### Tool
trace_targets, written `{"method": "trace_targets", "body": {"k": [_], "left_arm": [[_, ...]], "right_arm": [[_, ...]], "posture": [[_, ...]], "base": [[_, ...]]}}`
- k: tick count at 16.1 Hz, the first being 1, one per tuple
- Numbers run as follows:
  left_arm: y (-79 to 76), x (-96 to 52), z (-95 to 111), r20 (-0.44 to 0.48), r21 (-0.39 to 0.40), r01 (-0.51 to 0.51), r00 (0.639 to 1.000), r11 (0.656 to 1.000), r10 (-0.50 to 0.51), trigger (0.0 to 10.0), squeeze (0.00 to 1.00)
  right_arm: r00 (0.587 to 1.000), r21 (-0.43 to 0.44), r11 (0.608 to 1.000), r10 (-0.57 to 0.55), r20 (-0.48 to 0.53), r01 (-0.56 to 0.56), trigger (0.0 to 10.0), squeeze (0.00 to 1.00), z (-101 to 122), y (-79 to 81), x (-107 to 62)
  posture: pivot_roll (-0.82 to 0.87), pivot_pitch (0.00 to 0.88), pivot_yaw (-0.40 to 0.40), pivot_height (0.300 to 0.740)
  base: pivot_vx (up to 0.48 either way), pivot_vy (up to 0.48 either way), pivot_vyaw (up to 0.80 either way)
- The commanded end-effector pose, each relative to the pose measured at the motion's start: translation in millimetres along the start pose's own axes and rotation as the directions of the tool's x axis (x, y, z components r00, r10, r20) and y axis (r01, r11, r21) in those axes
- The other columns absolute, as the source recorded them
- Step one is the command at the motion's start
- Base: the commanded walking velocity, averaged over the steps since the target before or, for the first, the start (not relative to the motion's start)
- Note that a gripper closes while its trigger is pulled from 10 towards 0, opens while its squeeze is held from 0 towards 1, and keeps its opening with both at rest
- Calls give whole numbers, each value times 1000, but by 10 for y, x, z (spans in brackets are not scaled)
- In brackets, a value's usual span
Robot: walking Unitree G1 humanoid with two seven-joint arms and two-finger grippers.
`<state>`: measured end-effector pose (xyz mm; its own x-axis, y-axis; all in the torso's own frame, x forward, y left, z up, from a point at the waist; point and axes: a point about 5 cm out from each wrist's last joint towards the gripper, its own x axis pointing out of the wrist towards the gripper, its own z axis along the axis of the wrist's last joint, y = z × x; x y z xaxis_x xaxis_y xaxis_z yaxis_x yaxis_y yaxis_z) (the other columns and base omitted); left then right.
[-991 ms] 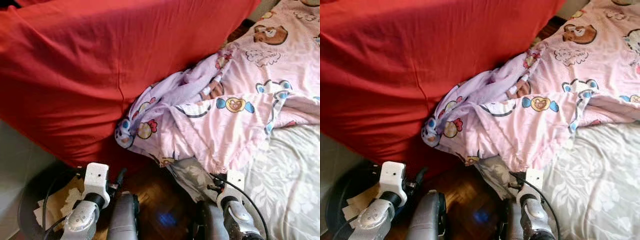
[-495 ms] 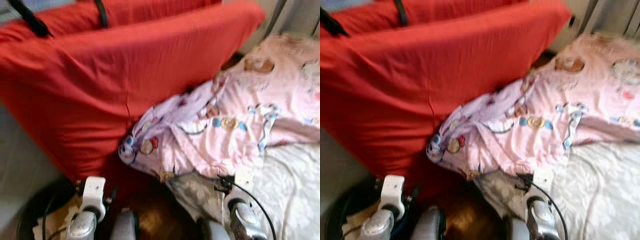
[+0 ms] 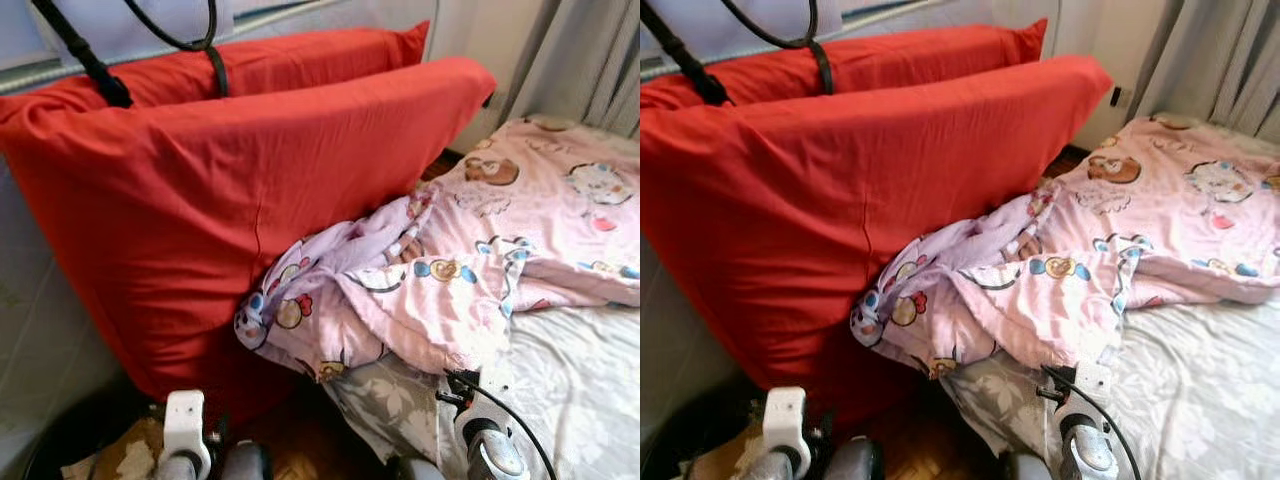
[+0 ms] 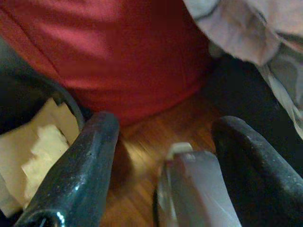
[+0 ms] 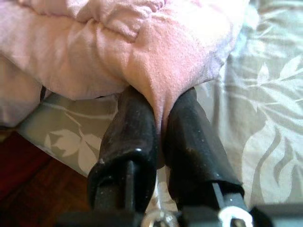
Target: Clean up the room
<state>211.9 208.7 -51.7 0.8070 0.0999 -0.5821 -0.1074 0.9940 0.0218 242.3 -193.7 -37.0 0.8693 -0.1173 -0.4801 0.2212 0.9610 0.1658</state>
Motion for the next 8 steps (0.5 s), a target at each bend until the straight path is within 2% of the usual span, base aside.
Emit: {"method": "trace_targets", "body": {"k": [1,6,8], "left_arm": [[0,-13,-102,-52,0,-16,999,1000,16,10000,0],[19,-65,-274,-123,-1,-41,992,999,40,10000,0],[47,-87,-339,-159,10,-52,986,999,53,10000,0]], "right_arm": [[1000,-12,1000,6,14,-6,10000,0,40,-6,12],[999,5,1000,6,34,-7,10000,0,123,22,55],[1000,0,1000,12,29,-12,10000,0,120,34,57]], "posture": [[25,0,-40,676],[24,0,-44,736],[23,0,-44,740]], "base": [[0,0,0],[0,0,0],[0,0,0]]}}
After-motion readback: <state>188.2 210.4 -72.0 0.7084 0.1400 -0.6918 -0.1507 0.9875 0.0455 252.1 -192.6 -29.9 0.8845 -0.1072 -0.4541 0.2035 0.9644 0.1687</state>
